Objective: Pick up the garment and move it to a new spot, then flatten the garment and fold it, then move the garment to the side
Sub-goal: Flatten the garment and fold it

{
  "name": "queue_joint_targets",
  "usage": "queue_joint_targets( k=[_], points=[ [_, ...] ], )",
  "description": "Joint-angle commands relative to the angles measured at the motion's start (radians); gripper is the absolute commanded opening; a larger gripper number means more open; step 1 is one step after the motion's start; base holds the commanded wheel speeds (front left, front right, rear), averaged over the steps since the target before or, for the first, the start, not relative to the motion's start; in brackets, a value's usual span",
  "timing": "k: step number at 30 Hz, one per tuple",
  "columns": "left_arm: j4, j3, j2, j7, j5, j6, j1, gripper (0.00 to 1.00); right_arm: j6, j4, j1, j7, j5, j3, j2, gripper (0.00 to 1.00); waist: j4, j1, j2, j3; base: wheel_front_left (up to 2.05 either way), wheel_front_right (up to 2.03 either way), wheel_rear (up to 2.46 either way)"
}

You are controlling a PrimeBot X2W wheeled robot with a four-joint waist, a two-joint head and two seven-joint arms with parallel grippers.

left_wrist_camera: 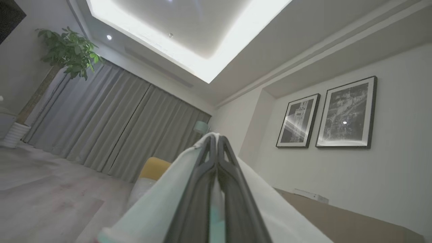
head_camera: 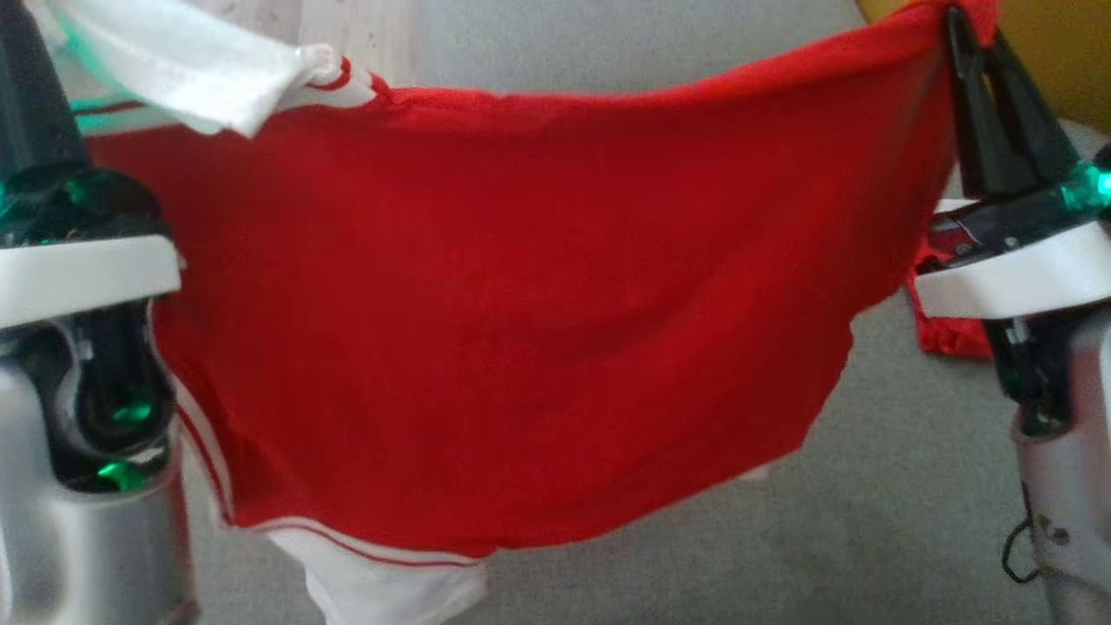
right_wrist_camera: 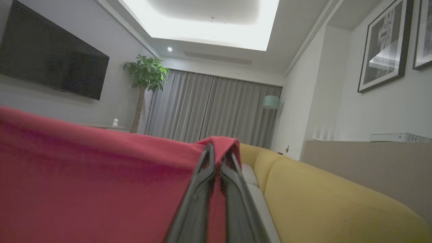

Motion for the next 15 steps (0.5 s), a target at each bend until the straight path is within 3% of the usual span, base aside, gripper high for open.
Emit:
queue_joint_targets(
  k=[1, 9, 15],
  points=[
    [-0.036, 0.037, 0.053, 0.025, 0.009, 0.008, -0.024, 0.00, -0.001, -0.051, -0.023, 0.027, 0.006, 0.003, -0.013, 0.00, 0.000, 0.0001, 0.0000, 0.024, 0.00, 0.00, 0.00],
    [0.106, 0.011, 0.140, 0.079, 0.038, -0.036, -0.172, 0.00, -0.001, 0.004, -0.148, 0.091, 0.027, 0.021, -0.068, 0.00, 0.017, 0.0001, 0.0000, 0.208, 0.00, 0.00, 0.00],
    [0.439, -0.018, 0.195, 0.019, 0.086, -0.100, -0.507, 0.00, -0.001, 0.270, -0.489, 0.070, 0.031, 0.138, -0.113, 0.00, 0.044, 0.0001, 0.0000, 0.380, 0.00, 0.00, 0.00]
  ],
)
